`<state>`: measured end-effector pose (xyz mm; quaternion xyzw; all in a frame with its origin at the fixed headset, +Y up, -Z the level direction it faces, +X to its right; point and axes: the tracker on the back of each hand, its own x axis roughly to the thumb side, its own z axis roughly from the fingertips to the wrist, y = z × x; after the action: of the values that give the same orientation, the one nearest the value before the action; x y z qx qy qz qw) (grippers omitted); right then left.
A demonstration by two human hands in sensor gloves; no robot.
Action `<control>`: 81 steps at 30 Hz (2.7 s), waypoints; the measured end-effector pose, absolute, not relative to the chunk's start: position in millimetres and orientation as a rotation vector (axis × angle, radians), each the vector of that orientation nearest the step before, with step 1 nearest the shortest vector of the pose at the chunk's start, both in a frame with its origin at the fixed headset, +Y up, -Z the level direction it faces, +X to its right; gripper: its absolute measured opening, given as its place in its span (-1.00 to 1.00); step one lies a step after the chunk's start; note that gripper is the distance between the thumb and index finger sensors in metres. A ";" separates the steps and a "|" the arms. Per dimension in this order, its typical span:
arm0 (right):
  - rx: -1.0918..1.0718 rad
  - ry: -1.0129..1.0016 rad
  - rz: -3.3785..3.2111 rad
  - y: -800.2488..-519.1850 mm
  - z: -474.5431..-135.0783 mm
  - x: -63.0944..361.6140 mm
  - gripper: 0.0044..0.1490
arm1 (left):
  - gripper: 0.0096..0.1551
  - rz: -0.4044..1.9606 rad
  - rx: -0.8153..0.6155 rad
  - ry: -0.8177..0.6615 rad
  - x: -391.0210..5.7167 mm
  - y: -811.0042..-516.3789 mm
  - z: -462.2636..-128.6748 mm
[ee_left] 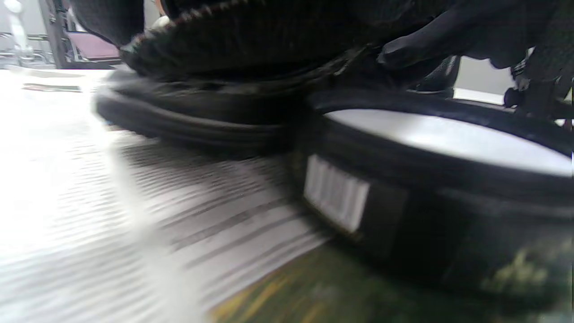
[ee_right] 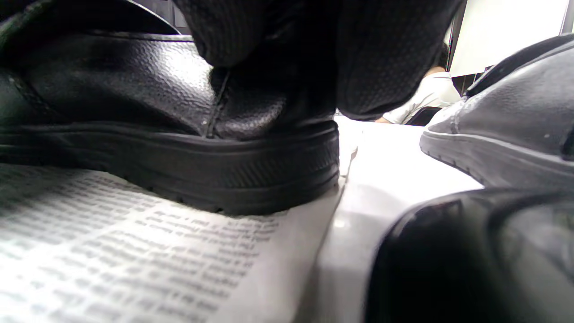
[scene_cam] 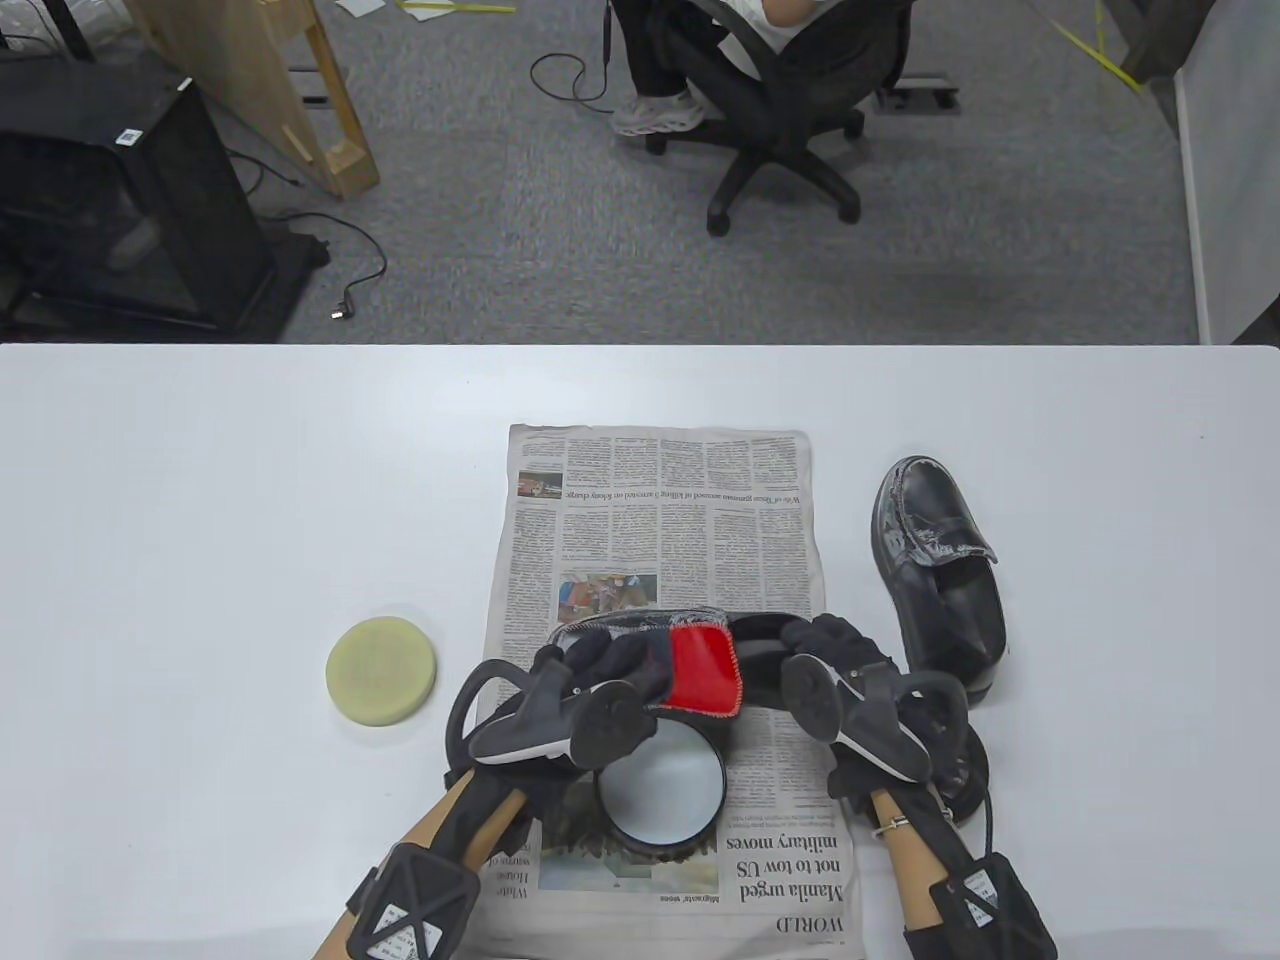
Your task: Dip and apply leather care cream with polishing sponge on shoes
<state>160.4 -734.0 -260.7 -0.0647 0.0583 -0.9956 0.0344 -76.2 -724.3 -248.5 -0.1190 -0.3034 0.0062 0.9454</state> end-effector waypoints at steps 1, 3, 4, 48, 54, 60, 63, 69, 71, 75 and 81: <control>-0.201 0.176 -3.064 -734.2 -260.8 160.5 -0.53 | -0.35 0.042 -0.250 -0.621 -68.0 -722.6 -251.9; -0.202 0.171 -3.066 -734.2 -260.9 160.8 -0.54 | -0.34 0.070 -0.249 -0.601 -58.4 -720.3 -258.3; -0.201 0.171 -3.067 -734.3 -260.9 160.9 -0.54 | -0.34 0.078 -0.246 -0.581 -53.0 -719.9 -264.0; -0.180 0.186 -3.039 -735.8 -261.0 158.0 -0.53 | -0.33 -0.067 -0.282 -0.441 -57.2 -725.2 -282.1; -0.173 0.193 -3.029 -735.6 -260.8 157.7 -0.53 | -0.33 -0.267 -0.259 -0.342 -86.7 -729.4 -273.3; -0.175 0.195 -3.022 -735.6 -260.7 156.9 -0.53 | -0.33 -0.435 -0.146 -0.380 -93.3 -731.1 -247.2; -0.172 0.199 -3.012 -735.8 -260.5 155.5 -0.53 | -0.33 -0.345 -0.158 -0.459 -88.3 -725.5 -239.0; -0.175 0.186 -3.028 -736.0 -260.8 156.5 -0.53 | -0.33 -0.007 -0.203 -0.653 -64.4 -717.5 -237.4; -0.175 0.185 -3.028 -736.1 -260.8 156.4 -0.53 | -0.33 0.022 -0.202 -0.653 -55.7 -715.5 -244.3; -0.177 0.180 -3.031 -736.2 -260.7 156.9 -0.53 | -0.32 0.035 -0.244 -0.574 -48.6 -717.9 -267.1; -0.181 0.175 -3.036 -736.7 -260.7 157.5 -0.52 | -0.31 -0.073 -0.279 -0.417 -61.7 -727.8 -286.9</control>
<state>157.5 -736.7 -260.7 -0.0592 0.0574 -0.9955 0.0475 -61.7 -727.8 -286.9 -0.1378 -0.2063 -0.0360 0.9681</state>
